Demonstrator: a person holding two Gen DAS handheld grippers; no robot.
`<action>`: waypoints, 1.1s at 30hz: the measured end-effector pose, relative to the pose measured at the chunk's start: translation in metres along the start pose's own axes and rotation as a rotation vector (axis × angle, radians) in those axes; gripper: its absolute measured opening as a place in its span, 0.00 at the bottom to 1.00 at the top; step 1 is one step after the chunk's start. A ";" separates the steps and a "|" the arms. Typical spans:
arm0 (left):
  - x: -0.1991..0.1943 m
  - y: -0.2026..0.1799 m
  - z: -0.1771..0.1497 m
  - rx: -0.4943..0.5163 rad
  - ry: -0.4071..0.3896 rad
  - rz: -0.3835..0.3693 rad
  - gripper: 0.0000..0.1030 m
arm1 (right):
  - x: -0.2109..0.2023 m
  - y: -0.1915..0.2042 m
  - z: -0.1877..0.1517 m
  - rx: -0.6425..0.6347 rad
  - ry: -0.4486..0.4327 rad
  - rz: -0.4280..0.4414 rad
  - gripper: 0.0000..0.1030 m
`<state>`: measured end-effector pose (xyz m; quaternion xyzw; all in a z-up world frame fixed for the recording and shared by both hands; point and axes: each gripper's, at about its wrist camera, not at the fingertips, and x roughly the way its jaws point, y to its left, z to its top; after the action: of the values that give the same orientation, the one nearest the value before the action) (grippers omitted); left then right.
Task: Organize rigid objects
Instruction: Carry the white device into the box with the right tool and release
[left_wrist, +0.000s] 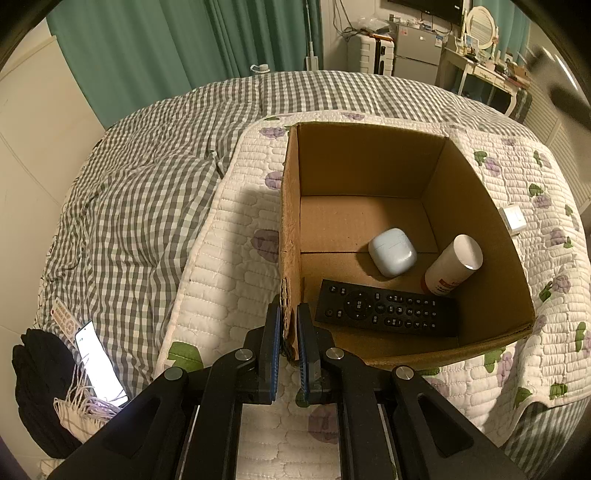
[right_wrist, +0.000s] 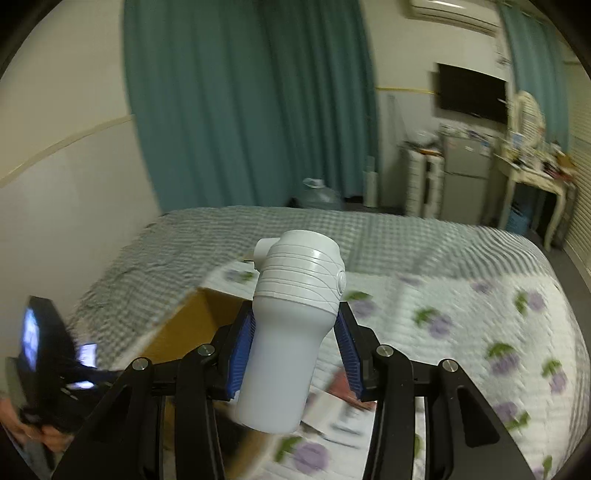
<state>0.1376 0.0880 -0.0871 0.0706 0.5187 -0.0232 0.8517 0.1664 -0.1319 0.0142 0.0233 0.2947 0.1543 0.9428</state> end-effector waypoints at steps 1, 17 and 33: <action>0.000 0.000 0.000 -0.001 0.000 -0.001 0.08 | 0.007 0.013 0.004 -0.026 0.008 0.019 0.42; -0.001 0.000 -0.001 -0.006 -0.001 -0.006 0.08 | 0.132 0.084 -0.057 -0.175 0.343 0.072 0.42; 0.000 0.001 0.001 -0.006 0.000 -0.009 0.08 | 0.117 0.076 -0.047 -0.132 0.282 0.038 0.77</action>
<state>0.1386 0.0886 -0.0867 0.0656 0.5191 -0.0257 0.8518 0.2107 -0.0263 -0.0784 -0.0549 0.4130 0.1931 0.8883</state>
